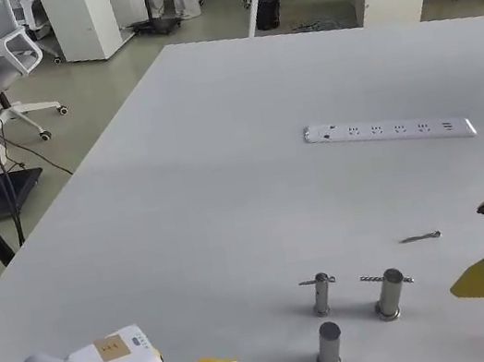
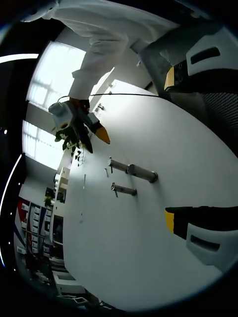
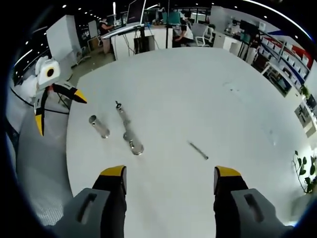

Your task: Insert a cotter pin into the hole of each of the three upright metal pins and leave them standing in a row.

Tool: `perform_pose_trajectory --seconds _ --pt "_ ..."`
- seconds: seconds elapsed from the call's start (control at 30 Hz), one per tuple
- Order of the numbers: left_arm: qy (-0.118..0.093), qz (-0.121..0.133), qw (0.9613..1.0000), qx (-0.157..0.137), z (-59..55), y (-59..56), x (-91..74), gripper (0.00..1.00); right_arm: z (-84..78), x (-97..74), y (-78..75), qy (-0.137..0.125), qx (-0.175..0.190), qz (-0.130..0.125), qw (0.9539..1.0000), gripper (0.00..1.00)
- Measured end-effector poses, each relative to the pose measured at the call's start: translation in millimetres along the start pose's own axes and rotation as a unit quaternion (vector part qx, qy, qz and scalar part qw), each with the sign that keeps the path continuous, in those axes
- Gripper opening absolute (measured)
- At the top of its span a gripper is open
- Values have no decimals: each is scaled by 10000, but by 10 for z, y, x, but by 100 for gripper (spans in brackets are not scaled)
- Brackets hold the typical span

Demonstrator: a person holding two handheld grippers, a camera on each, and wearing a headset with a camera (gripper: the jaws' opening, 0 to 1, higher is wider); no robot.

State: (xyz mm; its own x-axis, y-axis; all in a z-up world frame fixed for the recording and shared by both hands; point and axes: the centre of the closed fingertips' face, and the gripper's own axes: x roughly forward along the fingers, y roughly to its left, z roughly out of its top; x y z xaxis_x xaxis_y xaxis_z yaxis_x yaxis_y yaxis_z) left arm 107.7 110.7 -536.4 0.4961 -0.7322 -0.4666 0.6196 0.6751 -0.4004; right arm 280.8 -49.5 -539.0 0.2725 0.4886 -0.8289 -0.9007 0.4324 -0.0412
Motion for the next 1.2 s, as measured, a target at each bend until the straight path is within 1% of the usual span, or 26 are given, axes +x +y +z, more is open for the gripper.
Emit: perform_pose_trajectory --seconds 0.13,0.27,0.4,0.47,0.57,0.63,0.73,0.83,0.9,0.93,0.97,1.03,1.07,1.13,1.2 --pt "19 13 10000 13 1 17 -10 96 11 39 -50 34 -22 11 10000 68" --pt "20 76 10000 50 19 44 -40 96 -3 57 -91 147 -34 -43 9999 65" --pt "-14 102 9999 46 46 59 -63 96 -14 95 -121 233 -72 -51 9997 56" --pt "-5 117 9999 61 47 67 -70 96 -47 133 -165 284 -107 -49 9995 55" --pt "-21 136 9999 60 59 79 -78 95 -41 173 -191 303 -158 -43 9994 52" --pt "-54 149 9999 41 72 86 -81 95 -38 210 -211 315 -216 -23 9993 47" --pt "-62 156 9998 46 75 92 -81 95 -28 276 -250 330 -344 -16 9989 40" --pt "-56 161 9998 44 68 93 -79 95 -19 327 -283 345 -416 -6 9985 38" --pt "-57 161 9998 38 64 88 -80 95 9 371 -330 338 -549 -53 9979 34" --pt "-64 166 9998 30 66 89 -80 95 34 385 -365 307 -633 -127 9974 29" --pt "-76 171 9998 22 69 90 -81 95 51 399 -383 286 -746 -143 9967 24" --pt "-93 193 9998 13 72 103 -88 95 66 446 -405 326 -781 -122 9963 16" --pt "-95 199 9998 14 73 105 -91 95 70 461 -406 340 -812 -95 9961 15" --pt "-102 213 9997 6 74 109 -101 95 66 499 -404 410 -926 -14 9949 17" --pt "-119 230 9997 -1 77 115 -114 95 57 535 -418 509 -1108 10 9925 18"
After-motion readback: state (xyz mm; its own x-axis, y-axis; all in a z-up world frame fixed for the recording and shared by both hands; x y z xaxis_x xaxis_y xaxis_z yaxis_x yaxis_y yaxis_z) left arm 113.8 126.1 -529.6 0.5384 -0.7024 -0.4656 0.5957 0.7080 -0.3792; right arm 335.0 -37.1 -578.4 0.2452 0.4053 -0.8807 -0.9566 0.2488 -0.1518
